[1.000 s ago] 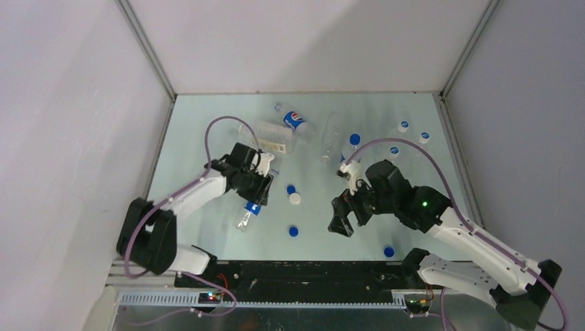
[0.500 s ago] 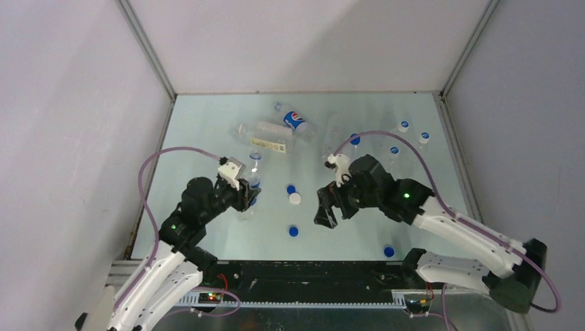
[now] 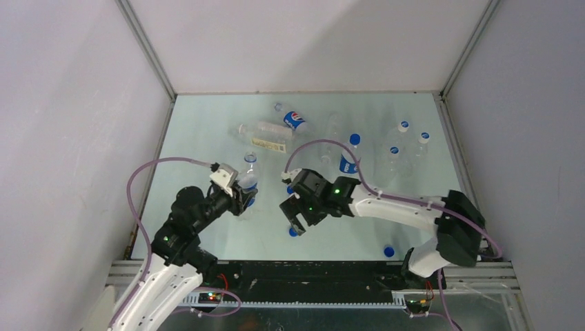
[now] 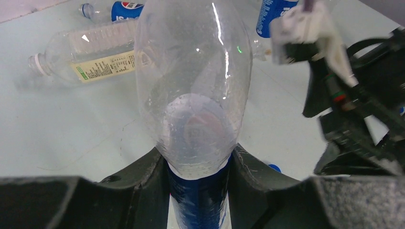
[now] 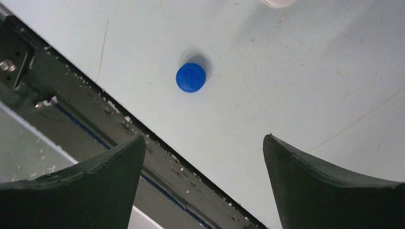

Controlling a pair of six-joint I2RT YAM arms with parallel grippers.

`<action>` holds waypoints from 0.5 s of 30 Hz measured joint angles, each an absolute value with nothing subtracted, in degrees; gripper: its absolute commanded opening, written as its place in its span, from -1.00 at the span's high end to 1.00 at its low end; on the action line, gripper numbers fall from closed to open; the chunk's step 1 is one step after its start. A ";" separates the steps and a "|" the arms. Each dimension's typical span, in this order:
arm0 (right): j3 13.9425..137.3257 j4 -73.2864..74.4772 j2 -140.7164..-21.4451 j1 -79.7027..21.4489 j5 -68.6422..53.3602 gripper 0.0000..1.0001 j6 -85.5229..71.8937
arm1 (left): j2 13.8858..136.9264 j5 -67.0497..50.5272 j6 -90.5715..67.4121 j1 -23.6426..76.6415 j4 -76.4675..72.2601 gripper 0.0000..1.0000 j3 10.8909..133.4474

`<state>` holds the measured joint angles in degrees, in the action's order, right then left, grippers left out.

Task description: Screw on the bottle caps

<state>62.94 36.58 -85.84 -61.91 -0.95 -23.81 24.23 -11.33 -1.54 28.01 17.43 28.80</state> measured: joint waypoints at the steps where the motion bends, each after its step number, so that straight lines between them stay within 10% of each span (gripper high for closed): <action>1: 63.88 36.71 -87.55 -62.52 -0.03 -0.85 -24.08 | 23.81 -11.33 -1.56 28.01 17.54 0.64 28.80; 15: 74.00 37.69 -104.97 -66.37 3.36 -0.41 -27.75 | 12.62 -7.81 -2.07 28.01 17.72 0.58 28.47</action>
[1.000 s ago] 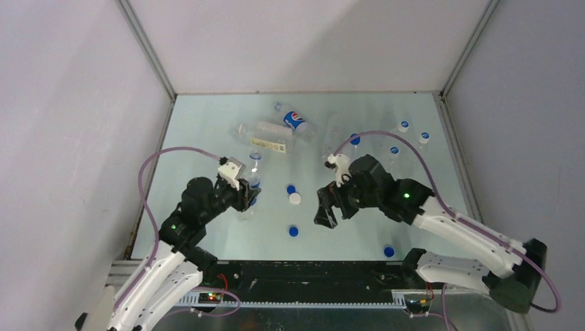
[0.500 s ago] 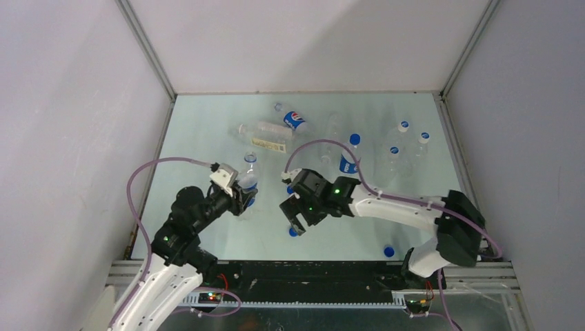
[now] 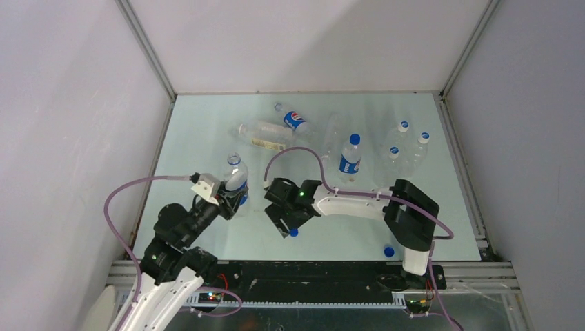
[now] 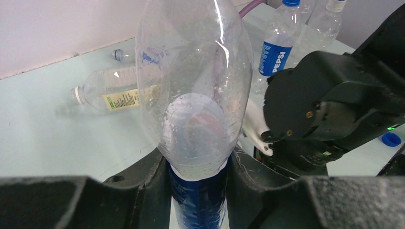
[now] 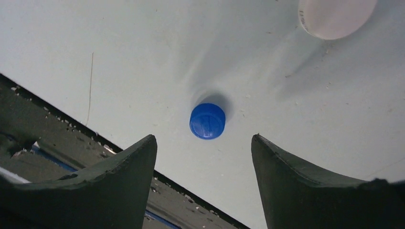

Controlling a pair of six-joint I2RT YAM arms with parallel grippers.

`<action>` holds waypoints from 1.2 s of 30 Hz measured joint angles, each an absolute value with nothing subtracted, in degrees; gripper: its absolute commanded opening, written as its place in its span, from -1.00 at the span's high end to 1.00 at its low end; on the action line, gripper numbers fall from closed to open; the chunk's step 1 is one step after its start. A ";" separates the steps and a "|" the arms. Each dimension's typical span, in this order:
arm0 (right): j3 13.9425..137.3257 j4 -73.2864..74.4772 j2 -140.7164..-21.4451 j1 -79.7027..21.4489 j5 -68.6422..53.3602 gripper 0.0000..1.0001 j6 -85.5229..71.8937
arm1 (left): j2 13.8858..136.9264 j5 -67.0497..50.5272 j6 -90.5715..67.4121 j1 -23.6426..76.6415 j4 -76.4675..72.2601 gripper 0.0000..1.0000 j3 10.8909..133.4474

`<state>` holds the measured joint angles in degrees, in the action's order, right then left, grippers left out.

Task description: Screw on the bottle caps

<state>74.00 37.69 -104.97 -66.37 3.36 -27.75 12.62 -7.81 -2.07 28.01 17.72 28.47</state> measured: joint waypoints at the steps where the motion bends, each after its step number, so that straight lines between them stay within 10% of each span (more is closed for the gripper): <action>1: 74.48 37.74 -105.80 -66.50 3.36 -0.38 -27.90 | 11.79 -7.86 -2.02 28.01 17.74 0.60 28.16; 21: 76.34 38.65 -112.29 -66.72 3.51 0.06 -29.63 | 13.10 -7.92 -1.98 28.01 20.53 0.69 26.00; 36: 76.53 41.08 -111.42 -66.89 4.80 0.84 -28.93 | 16.99 -9.87 -1.98 28.01 20.93 0.89 27.14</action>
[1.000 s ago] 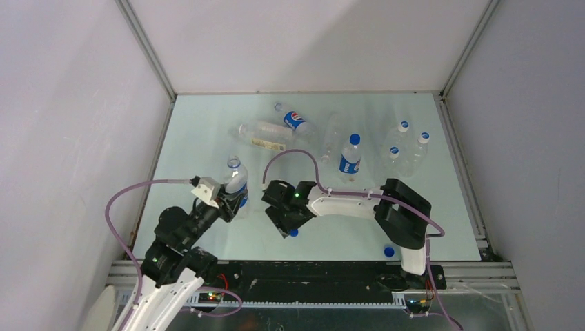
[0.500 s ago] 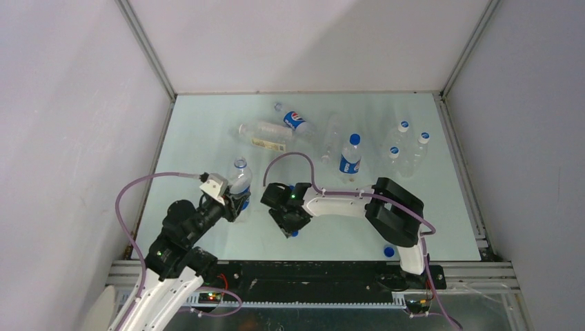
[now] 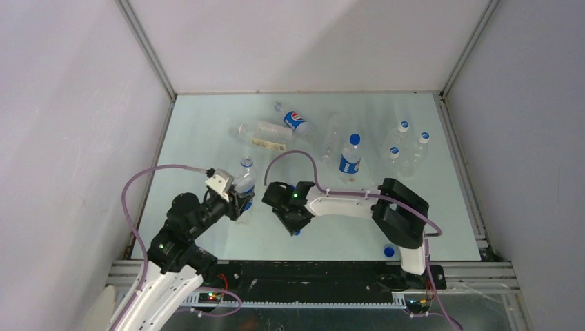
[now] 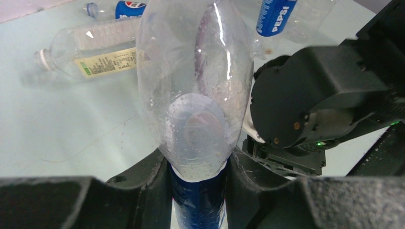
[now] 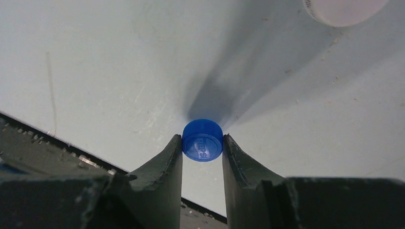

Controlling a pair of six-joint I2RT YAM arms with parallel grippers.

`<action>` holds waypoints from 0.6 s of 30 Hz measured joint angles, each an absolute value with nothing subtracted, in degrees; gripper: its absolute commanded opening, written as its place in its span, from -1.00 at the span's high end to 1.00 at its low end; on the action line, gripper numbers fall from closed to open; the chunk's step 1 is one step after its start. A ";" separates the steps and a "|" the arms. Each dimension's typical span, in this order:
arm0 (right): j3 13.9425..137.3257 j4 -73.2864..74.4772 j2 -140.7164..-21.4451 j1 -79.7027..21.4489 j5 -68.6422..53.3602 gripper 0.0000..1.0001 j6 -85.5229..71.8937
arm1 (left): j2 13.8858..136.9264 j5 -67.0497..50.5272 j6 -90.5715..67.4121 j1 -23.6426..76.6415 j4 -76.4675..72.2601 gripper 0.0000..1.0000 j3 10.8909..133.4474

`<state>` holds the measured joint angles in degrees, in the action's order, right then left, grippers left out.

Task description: Screw on the bottle caps

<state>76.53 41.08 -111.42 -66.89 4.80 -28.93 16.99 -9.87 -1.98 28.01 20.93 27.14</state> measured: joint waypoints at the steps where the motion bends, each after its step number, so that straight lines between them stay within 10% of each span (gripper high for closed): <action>1: 76.42 41.30 -110.54 -66.70 4.82 0.86 -28.67 | 18.04 -10.57 -1.98 28.01 20.99 0.90 27.68; 18: 72.42 42.65 -74.59 -53.56 -3.73 1.00 -18.52 | 40.51 -30.85 2.63 28.01 23.29 0.92 43.05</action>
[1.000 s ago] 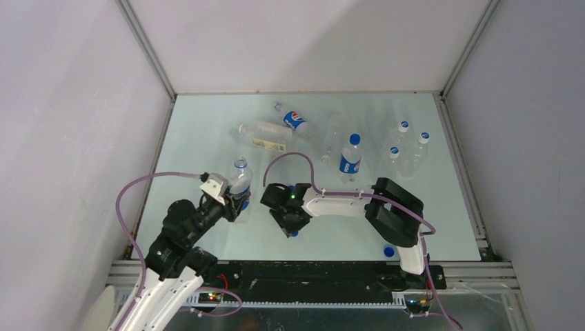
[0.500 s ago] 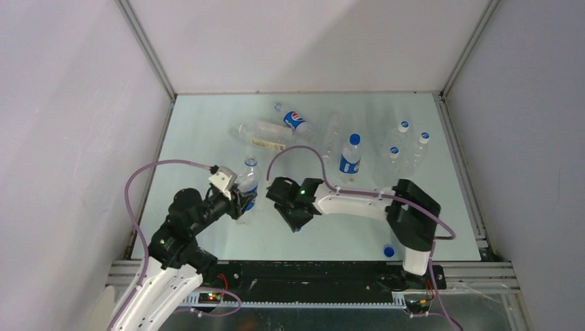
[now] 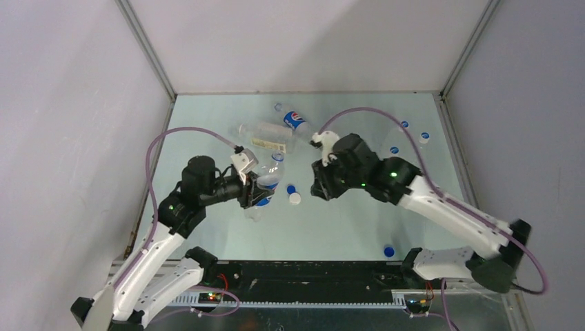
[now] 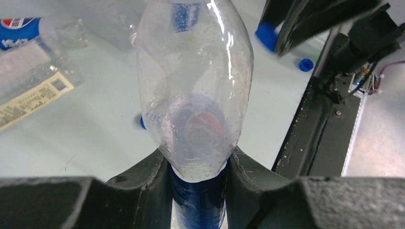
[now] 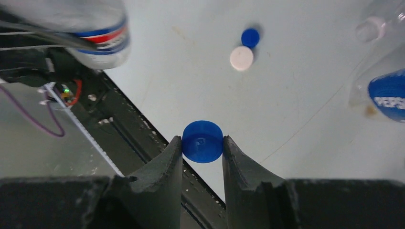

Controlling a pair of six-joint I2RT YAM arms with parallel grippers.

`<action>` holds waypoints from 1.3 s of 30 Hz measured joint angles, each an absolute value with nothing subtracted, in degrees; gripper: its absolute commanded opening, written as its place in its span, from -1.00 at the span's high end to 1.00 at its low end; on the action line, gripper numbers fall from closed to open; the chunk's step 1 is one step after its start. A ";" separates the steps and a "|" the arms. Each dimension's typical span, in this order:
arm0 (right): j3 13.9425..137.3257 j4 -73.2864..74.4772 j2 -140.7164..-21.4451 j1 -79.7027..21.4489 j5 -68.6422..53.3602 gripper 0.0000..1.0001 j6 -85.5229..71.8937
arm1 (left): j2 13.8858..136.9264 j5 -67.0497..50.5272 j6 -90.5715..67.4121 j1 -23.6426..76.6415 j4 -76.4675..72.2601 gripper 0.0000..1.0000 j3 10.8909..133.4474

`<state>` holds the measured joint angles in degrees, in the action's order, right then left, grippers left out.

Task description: Screw on the bottle caps

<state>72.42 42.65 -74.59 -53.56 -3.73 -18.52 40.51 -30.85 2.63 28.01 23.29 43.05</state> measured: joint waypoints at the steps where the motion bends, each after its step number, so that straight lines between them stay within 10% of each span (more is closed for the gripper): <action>1: 72.38 42.61 -72.58 -52.99 -4.60 1.00 -17.69 | 41.50 -32.12 3.46 28.01 23.88 0.94 43.94; 15: 67.44 38.11 -50.48 -48.66 -22.20 1.00 14.02 | 58.08 -47.31 25.80 31.22 45.60 1.00 64.77; 39: 66.43 37.95 -49.98 -47.81 -44.97 1.00 49.80 | 65.87 -48.14 36.56 43.29 61.01 1.00 73.03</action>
